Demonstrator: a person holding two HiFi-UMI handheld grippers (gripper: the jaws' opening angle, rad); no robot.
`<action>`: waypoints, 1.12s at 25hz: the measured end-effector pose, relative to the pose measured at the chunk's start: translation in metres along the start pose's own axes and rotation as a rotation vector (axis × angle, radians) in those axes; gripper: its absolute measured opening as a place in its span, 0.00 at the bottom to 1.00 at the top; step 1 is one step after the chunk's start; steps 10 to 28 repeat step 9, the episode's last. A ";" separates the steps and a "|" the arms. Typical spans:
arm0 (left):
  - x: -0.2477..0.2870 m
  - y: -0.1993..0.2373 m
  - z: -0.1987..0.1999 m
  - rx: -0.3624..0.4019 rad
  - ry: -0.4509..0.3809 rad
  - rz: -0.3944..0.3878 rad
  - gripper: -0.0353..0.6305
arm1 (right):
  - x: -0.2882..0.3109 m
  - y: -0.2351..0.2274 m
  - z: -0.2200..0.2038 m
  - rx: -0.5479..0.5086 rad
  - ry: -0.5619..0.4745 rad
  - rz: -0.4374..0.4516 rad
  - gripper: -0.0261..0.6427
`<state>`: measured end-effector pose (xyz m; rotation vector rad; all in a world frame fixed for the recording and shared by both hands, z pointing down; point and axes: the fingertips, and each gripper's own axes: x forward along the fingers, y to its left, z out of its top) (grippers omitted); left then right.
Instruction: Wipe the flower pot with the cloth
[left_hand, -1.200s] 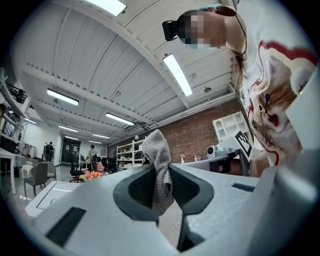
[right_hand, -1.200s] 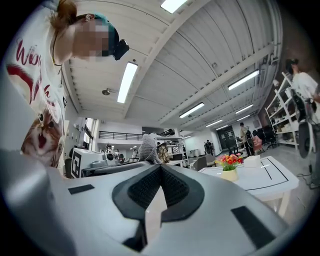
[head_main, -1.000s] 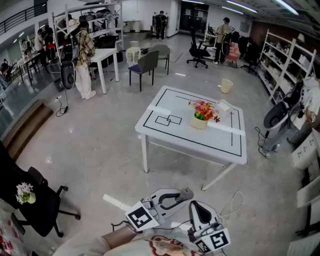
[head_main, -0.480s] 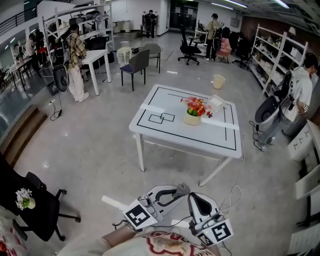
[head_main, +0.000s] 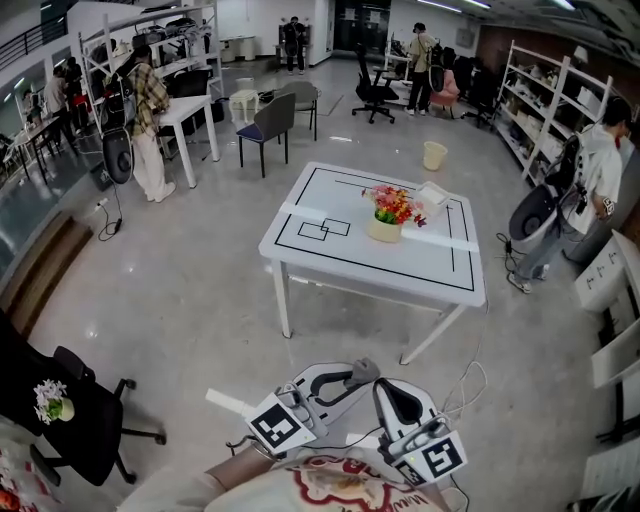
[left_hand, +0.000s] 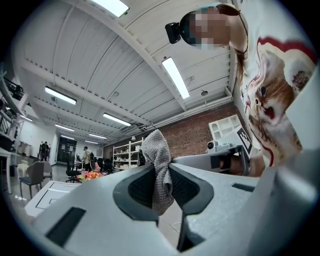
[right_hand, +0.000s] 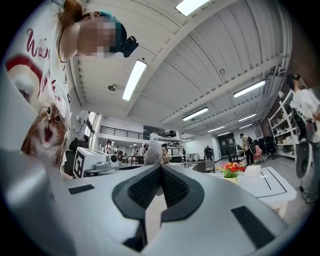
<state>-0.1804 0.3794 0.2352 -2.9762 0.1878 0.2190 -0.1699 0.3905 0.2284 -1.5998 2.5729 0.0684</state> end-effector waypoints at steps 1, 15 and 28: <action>-0.001 -0.001 0.000 0.005 0.000 -0.003 0.13 | 0.001 0.002 0.000 -0.002 0.001 0.003 0.04; -0.007 -0.003 0.008 0.009 -0.022 -0.013 0.13 | -0.001 0.011 -0.003 0.000 0.008 -0.001 0.04; -0.007 -0.003 0.008 0.009 -0.022 -0.013 0.13 | -0.001 0.011 -0.003 0.000 0.008 -0.001 0.04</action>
